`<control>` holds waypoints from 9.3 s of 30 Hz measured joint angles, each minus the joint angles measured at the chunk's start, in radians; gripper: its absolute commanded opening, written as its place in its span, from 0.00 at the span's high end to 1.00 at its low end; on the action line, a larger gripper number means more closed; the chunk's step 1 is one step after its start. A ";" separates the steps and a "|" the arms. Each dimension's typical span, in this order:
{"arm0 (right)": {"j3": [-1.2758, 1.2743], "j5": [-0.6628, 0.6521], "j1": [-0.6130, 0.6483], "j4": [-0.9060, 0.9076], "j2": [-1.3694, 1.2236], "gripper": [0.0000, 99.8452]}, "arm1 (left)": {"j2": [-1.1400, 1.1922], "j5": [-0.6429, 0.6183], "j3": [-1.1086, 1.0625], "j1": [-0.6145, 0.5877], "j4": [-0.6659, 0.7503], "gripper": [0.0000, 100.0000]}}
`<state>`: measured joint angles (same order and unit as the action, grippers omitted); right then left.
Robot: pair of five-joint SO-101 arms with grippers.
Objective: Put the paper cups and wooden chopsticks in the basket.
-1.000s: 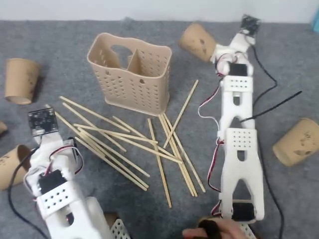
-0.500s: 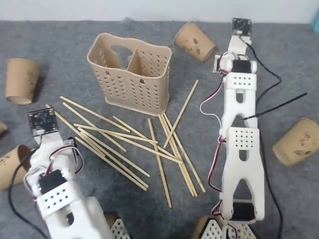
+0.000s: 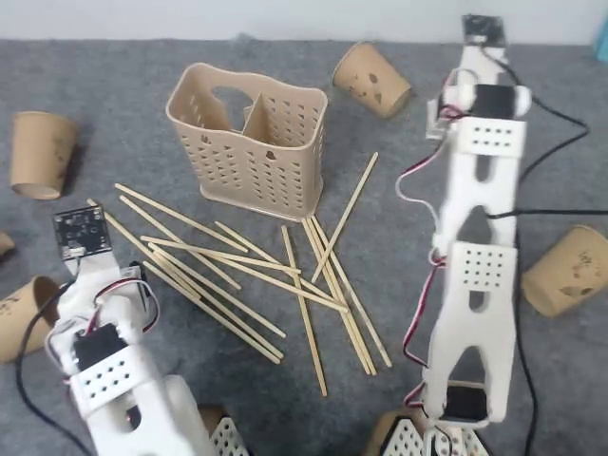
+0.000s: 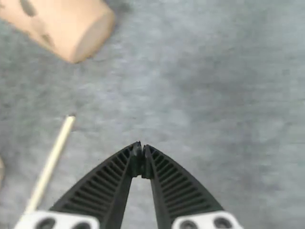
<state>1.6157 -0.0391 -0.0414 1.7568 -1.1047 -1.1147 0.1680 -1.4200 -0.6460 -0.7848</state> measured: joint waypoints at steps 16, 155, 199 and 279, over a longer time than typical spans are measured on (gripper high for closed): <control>-0.933 -0.115 -0.120 -0.014 0.690 0.99 | 0.000 0.000 0.000 0.009 0.000 0.82; -0.793 0.169 0.537 -1.413 0.209 0.99 | -0.002 0.000 0.061 -0.396 -0.064 0.82; -0.387 -0.083 0.391 0.000 0.695 0.99 | 0.255 -0.281 0.838 0.450 -0.470 0.82; -2.878 -0.341 -0.031 -0.829 2.044 0.94 | 2.440 -0.514 3.050 0.807 -0.420 0.99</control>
<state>-1.2628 -0.3798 -0.0721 0.9283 0.9390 1.3249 -0.3460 1.6303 0.1611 -1.2052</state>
